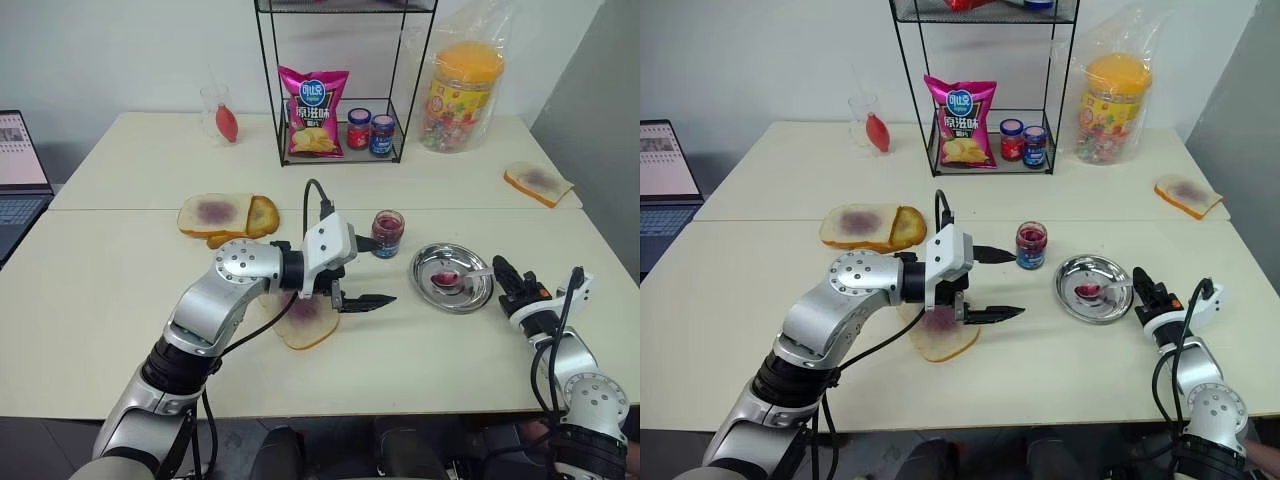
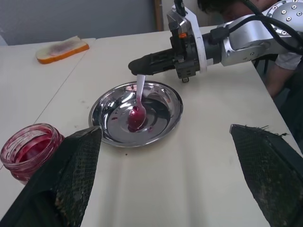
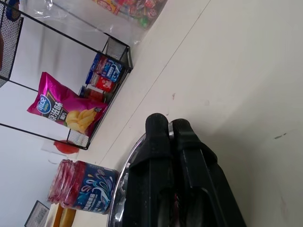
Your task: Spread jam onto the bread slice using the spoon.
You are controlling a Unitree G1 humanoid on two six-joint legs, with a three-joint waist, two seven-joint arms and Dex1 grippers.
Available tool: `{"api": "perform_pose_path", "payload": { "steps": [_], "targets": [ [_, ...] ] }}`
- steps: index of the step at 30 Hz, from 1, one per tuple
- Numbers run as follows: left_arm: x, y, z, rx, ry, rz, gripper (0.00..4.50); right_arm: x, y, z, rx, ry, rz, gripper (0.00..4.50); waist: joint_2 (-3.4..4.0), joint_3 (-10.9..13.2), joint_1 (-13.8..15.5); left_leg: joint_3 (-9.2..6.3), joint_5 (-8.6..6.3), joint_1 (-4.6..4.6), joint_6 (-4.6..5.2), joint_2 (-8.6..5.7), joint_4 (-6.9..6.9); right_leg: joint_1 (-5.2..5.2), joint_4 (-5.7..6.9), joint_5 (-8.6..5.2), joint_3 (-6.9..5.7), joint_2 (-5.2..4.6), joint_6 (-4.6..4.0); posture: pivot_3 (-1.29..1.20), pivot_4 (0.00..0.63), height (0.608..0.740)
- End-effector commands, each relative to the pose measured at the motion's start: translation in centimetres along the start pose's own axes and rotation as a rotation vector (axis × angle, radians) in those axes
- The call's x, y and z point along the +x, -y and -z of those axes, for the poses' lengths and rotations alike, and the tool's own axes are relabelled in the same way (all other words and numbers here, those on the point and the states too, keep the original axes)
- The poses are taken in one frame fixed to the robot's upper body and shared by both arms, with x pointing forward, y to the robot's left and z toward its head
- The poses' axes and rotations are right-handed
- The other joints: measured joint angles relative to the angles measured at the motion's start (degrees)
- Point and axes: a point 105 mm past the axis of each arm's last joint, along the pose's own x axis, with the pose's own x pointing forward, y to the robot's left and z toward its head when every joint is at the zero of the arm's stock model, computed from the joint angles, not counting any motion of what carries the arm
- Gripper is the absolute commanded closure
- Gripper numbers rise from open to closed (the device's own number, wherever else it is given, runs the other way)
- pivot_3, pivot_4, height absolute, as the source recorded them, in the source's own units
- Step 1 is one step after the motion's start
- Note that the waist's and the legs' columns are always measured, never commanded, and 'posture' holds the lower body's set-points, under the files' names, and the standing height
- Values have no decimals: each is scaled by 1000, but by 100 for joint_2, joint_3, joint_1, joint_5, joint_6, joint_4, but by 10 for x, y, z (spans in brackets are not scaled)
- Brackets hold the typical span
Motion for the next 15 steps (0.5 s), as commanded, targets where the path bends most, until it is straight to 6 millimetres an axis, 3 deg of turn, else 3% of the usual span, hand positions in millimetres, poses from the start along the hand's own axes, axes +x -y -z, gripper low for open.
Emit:
{"api": "perform_pose_path", "payload": {
  "steps": [1,9,15],
  "targets": [
    [-11,-5,-8,16,26,-21,0,-5,-14,-9,-26,-4,-51,4464,1,1,5,0,0,0,0,-1,-1,-1,0,0,0,-1,0,0,150,740],
    [-21,-7,1,-105,41,-80,0,-14,-61,-38,-41,-23,-202,4464,22,16,17,-4,0,-7,0,0,-15,-11,-2,-10,-5,-1,-10,0,150,740],
    [-14,-25,-4,-173,110,-247,0,5,-111,-42,-147,-78,-299,4464,24,20,12,-3,0,-8,0,-1,-10,-9,-3,-10,-4,-2,-8,0,150,740]
  ]
}}
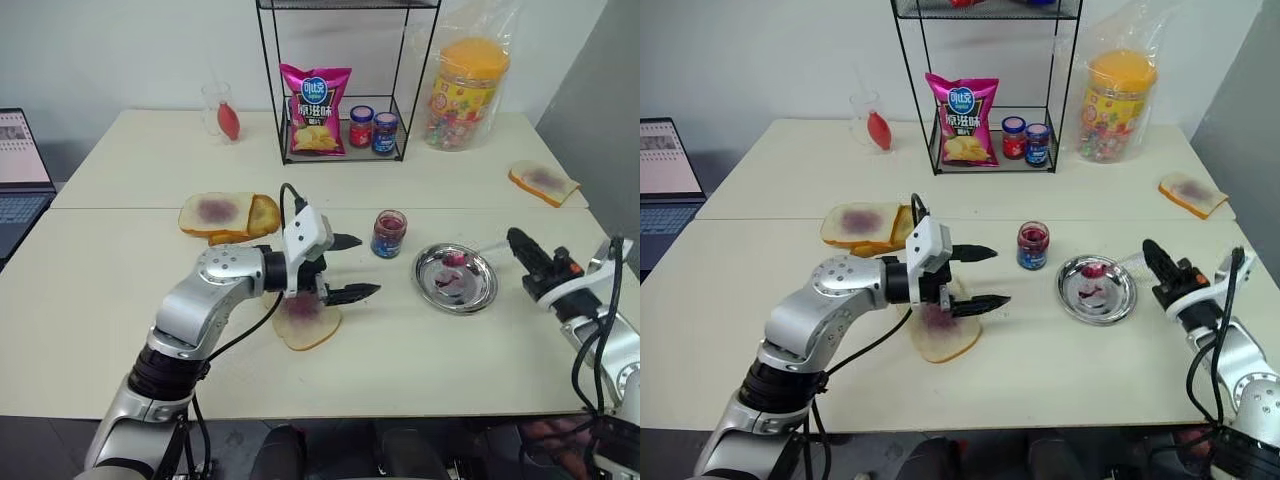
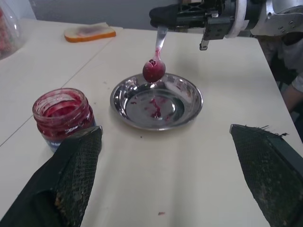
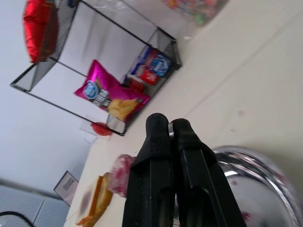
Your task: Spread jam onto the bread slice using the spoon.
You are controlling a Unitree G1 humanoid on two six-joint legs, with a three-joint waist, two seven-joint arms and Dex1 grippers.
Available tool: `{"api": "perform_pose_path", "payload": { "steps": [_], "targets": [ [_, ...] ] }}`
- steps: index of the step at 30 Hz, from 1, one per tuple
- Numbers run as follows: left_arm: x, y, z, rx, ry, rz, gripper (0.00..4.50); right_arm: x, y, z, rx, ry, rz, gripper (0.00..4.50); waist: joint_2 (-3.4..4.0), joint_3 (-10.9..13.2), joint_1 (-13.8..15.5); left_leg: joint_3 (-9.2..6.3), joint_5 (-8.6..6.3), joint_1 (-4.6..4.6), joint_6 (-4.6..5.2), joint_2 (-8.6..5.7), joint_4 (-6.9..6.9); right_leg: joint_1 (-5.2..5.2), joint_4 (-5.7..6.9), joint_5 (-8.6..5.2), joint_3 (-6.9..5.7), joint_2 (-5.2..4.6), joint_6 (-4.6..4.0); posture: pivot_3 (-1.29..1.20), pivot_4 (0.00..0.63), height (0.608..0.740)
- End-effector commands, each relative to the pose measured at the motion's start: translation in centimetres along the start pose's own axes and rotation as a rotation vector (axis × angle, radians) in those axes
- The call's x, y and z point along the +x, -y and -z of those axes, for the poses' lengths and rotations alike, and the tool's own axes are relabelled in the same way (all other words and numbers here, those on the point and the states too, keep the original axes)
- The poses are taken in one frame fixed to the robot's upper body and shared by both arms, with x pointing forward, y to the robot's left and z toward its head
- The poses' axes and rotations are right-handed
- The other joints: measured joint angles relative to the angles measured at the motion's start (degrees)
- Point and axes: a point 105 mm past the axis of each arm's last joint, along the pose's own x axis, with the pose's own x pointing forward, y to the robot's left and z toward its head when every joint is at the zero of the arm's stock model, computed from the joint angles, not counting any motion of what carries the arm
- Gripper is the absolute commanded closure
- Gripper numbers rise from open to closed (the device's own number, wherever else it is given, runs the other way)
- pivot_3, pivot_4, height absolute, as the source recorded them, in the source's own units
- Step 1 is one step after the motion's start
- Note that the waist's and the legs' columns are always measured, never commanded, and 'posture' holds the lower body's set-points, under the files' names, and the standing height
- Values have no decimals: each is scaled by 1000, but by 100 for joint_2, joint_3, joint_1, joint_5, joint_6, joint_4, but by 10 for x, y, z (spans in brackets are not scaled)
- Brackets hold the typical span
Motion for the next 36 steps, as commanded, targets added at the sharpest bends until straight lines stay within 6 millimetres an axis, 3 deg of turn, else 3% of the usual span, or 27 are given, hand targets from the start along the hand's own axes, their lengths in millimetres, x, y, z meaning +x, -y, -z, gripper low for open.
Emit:
{"api": "perform_pose_path", "payload": {
  "steps": [1,6,10,18,27,32,36],
  "targets": [
    [-2,-10,-14,-7,66,-105,0,19,-38,-7,-83,-23,-94,4464,0,2,-11,2,0,0,0,-2,0,0,0,3,4,0,4,0,150,740],
    [-23,-14,1,-7,10,-172,0,76,-74,1,-170,-56,-162,4464,9,7,-124,1,0,8,1,5,-7,-4,4,2,6,8,2,0,150,740],
    [-31,-21,3,3,-3,-225,0,97,-78,7,-233,-78,-148,4464,4,10,-103,-6,0,-5,0,4,-9,-10,-1,2,-6,5,1,0,150,740],
    [-45,-19,6,8,-27,-270,0,105,-80,25,-311,-159,-163,4464,3,10,44,-3,-3,-42,-4,-5,-8,-28,-21,11,-16,-19,-15,0,150,740],
    [-51,-17,7,11,-37,-288,0,103,-81,22,-380,-172,-160,4464,3,10,28,-11,-2,-35,-3,-5,-5,-28,-4,11,-24,-16,-14,0,150,740],
    [-48,-17,6,16,-35,-281,0,102,-83,10,-431,-151,-154,4464,3,10,28,-10,-2,-35,-3,-5,-4,-28,-4,10,-23,-14,-14,0,150,740],
    [-49,-18,5,19,-32,-283,0,102,-92,18,-568,-180,-192,4464,4,10,29,-9,-2,-36,-3,-5,-7,-29,-5,11,-23,-14,-15,0,150,740]
  ]
}}
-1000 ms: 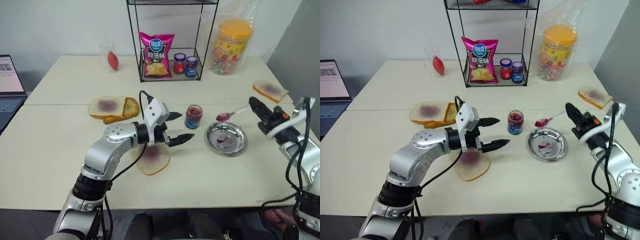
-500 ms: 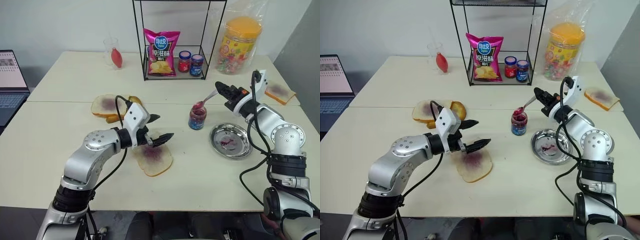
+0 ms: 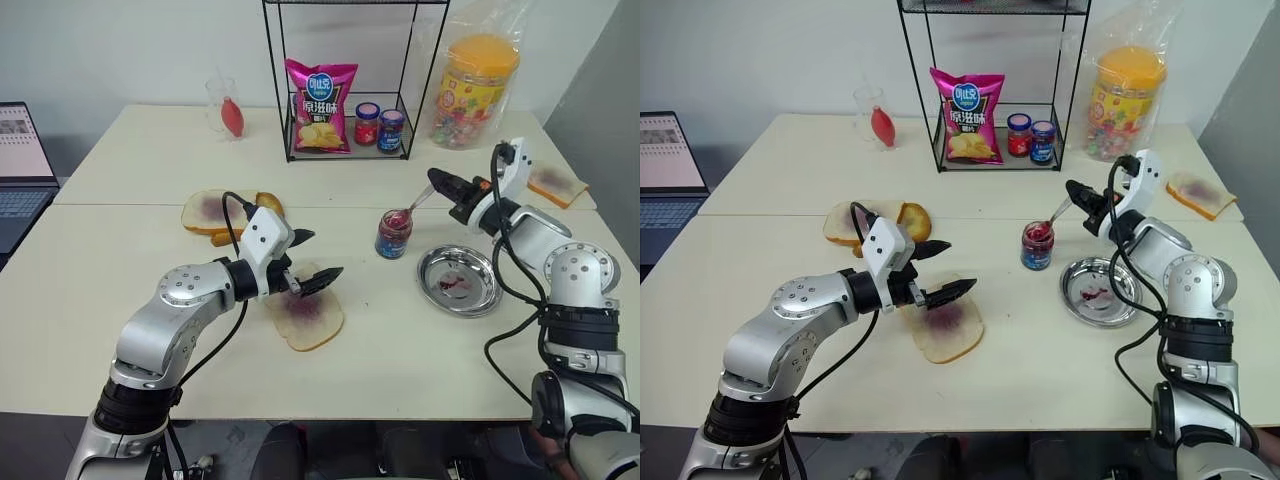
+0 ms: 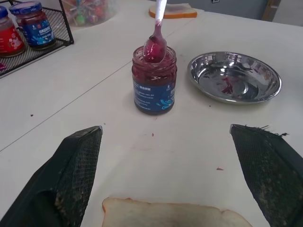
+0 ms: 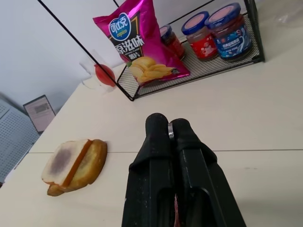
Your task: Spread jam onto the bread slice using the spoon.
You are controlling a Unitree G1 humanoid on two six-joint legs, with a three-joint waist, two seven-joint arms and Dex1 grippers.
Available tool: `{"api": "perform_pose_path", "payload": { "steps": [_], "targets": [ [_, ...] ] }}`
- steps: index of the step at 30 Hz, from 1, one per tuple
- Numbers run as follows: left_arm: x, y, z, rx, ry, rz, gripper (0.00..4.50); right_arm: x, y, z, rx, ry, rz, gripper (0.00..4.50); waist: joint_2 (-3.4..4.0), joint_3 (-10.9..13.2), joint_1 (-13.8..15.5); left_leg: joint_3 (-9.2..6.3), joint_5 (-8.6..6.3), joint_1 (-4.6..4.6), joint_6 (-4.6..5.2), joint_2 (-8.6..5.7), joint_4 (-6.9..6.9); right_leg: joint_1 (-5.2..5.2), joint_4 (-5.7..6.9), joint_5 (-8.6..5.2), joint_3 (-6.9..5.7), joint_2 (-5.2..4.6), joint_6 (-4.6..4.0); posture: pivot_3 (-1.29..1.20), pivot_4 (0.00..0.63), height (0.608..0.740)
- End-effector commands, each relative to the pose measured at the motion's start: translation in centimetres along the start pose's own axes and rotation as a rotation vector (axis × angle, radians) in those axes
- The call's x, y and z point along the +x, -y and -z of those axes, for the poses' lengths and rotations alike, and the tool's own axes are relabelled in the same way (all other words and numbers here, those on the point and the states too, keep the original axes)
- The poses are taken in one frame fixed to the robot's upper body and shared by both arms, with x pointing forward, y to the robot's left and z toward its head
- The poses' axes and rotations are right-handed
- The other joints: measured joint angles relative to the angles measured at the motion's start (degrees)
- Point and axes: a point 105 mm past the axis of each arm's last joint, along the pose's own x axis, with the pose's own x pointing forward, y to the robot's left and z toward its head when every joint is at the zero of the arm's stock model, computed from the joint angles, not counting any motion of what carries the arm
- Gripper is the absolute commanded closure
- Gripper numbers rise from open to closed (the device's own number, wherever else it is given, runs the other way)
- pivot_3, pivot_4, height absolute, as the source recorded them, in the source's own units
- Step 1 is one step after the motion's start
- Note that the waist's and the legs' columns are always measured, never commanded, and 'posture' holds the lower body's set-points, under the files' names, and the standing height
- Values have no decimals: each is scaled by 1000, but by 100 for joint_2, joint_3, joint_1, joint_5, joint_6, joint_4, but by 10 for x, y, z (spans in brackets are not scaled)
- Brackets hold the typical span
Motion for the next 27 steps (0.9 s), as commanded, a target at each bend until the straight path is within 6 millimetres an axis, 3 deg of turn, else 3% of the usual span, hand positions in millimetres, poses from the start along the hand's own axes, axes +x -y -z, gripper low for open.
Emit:
{"api": "perform_pose_path", "payload": {
  "steps": [1,7,13,17,22,27],
  "targets": [
    [-3,0,-12,40,36,-1,0,-1,-26,-14,-229,24,-77,4464,0,0,-1,0,0,0,0,0,-1,0,0,0,0,0,0,0,150,740],
    [-4,0,-11,40,35,-7,0,6,-55,8,-517,-33,-189,4464,1,1,-11,-1,0,2,0,2,-1,-3,1,-3,0,1,5,0,150,740],
    [-4,1,-11,38,34,-9,0,9,-51,34,-780,-82,-200,4464,-2,2,8,-1,0,1,-1,0,1,-1,-1,-3,-2,-1,5,0,150,740],
    [-5,0,-11,39,33,-14,0,12,-46,50,-856,-102,-206,4464,-3,2,7,-2,0,0,-1,0,1,-2,0,-1,-2,-2,2,0,150,740],
    [-3,0,-11,39,33,-8,0,17,-33,57,-813,-120,-166,4464,-5,1,6,-3,0,6,-1,0,3,2,2,0,-2,-1,0,0,150,740],
    [-1,-1,-11,46,31,-6,0,20,-31,53,-575,-112,-127,4464,-7,1,3,-4,0,28,-1,1,2,23,5,0,-2,0,0,0,150,740]
  ]
}}
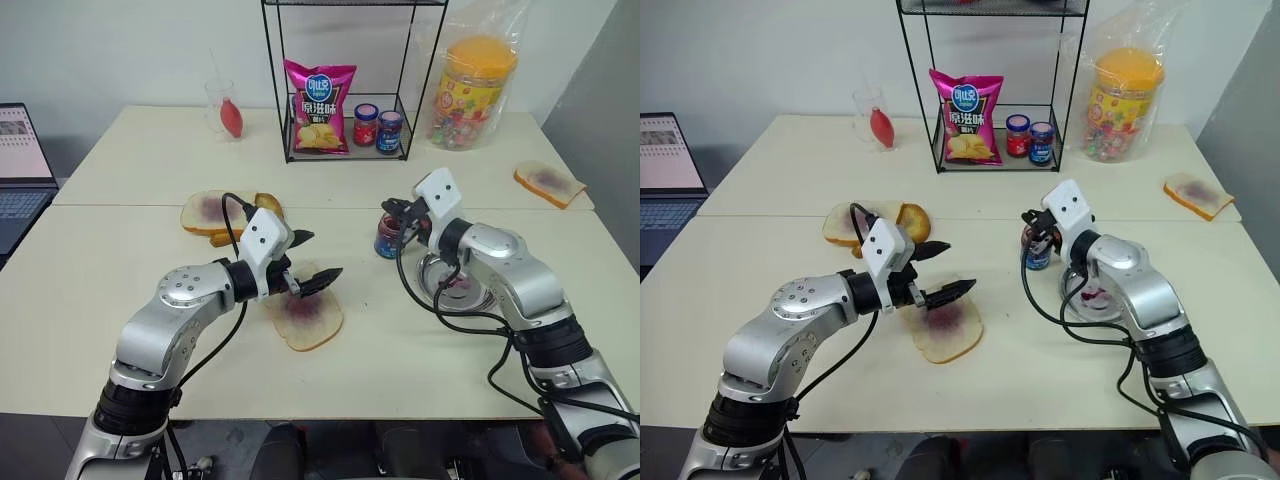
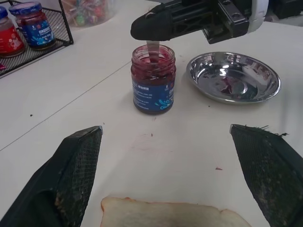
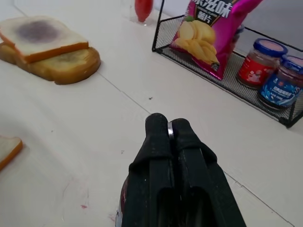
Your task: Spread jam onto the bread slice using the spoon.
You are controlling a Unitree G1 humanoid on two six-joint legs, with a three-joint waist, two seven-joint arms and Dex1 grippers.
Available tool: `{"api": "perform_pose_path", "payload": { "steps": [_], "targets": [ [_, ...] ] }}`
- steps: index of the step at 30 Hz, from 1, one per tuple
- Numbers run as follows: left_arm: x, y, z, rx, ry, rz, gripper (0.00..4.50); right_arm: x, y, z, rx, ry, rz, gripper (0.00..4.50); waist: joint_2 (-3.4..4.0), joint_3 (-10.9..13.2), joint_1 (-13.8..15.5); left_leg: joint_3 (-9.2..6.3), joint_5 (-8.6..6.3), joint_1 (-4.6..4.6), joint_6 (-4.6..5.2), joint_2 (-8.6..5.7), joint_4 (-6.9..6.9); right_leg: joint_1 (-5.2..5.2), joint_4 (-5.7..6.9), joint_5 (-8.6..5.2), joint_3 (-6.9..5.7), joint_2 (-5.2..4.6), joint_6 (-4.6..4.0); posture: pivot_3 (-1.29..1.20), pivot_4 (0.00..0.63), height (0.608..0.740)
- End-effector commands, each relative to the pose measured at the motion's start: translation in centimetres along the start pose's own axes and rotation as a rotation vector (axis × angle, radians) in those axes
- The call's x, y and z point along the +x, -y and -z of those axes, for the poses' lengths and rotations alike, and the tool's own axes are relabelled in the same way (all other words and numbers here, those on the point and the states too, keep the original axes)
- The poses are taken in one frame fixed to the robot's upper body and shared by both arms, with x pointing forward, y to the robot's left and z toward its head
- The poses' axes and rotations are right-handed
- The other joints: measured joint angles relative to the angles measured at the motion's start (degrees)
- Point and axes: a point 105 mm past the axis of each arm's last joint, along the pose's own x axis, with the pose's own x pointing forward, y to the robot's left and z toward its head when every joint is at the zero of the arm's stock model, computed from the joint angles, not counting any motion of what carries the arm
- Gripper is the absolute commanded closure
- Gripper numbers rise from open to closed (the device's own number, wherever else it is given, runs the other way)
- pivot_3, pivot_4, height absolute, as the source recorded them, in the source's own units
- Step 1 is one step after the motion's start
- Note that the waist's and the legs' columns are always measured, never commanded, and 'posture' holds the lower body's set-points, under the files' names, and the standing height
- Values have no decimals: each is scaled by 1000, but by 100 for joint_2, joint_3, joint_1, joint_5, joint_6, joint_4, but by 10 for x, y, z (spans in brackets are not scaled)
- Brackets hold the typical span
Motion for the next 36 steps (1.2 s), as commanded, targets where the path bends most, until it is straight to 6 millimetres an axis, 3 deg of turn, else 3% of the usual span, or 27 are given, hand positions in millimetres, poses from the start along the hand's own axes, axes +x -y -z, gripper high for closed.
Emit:
{"api": "perform_pose_path", "payload": {
  "steps": [1,4,14,25,36],
  "targets": [
    [0,-1,-13,48,34,-1,0,-1,8,-5,192,9,28,4464,0,0,0,-1,0,1,0,0,0,1,2,0,0,0,0,0,150,740],
    [1,-1,-13,50,34,4,0,0,10,-12,350,20,34,4464,0,0,-1,-1,0,2,0,0,0,1,4,1,0,1,-2,0,150,740],
    [5,-2,-14,54,40,10,0,-4,22,-17,593,18,76,4464,1,1,-11,1,-1,0,0,0,-7,-3,2,0,1,1,-3,0,150,740],
    [6,-3,-14,56,44,16,0,-10,40,-30,705,68,135,4464,2,1,-15,2,-1,-2,0,0,-7,-4,1,0,1,1,-3,0,150,740],
    [7,-4,-18,51,53,30,0,-17,49,-25,916,106,159,4464,3,2,-17,3,-1,-3,0,-1,-8,-5,0,0,2,1,-3,0,150,740]
  ]
}}
